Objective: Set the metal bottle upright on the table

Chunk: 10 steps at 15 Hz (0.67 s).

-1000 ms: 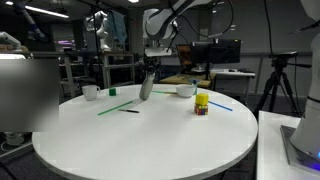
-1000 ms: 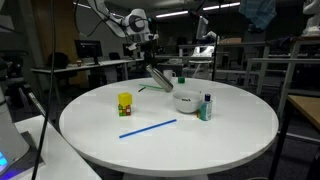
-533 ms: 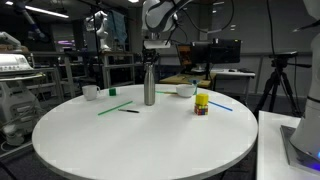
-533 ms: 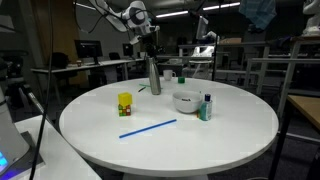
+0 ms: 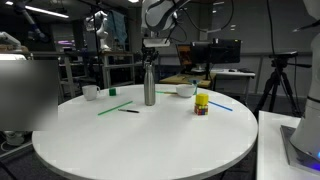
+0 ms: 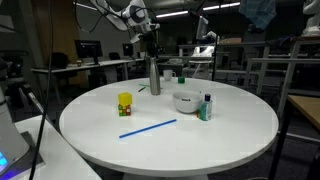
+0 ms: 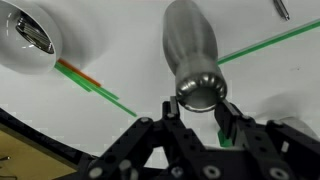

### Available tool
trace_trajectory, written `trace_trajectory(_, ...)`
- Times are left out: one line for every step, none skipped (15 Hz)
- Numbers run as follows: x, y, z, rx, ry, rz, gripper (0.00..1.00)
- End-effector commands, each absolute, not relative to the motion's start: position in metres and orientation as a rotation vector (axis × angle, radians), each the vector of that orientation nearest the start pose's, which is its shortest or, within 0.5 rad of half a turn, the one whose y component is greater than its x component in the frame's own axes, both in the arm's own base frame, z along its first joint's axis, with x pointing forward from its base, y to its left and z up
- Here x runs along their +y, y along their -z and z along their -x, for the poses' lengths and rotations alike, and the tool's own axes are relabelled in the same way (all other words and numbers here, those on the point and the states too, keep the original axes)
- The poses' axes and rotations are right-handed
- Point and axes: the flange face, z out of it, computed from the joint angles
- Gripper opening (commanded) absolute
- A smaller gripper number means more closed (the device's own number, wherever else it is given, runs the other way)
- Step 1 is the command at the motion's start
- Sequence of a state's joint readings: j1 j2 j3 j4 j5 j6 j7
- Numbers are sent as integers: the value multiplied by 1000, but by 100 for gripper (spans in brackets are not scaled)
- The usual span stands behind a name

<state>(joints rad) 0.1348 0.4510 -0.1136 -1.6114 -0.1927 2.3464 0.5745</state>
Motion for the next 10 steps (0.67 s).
trace_trajectory(22,-410,-702,678,539,3166,21)
trace_trajectory(22,-410,-702,677,541,3167,21)
trace_trajectory(22,-411,-702,675,546,3172,21)
trace_trajectory(22,-412,-702,665,549,3179,21)
trace_trajectory(21,-413,-702,664,565,3187,21)
trace_trajectory(21,-414,-702,667,563,3193,71)
trace_trajectory(22,-415,-702,657,572,3207,73)
trace_trajectory(22,-417,-701,648,570,3215,80)
trace_trajectory(23,-419,-701,636,581,3224,87)
trace_trajectory(25,-422,-701,625,587,3233,93)
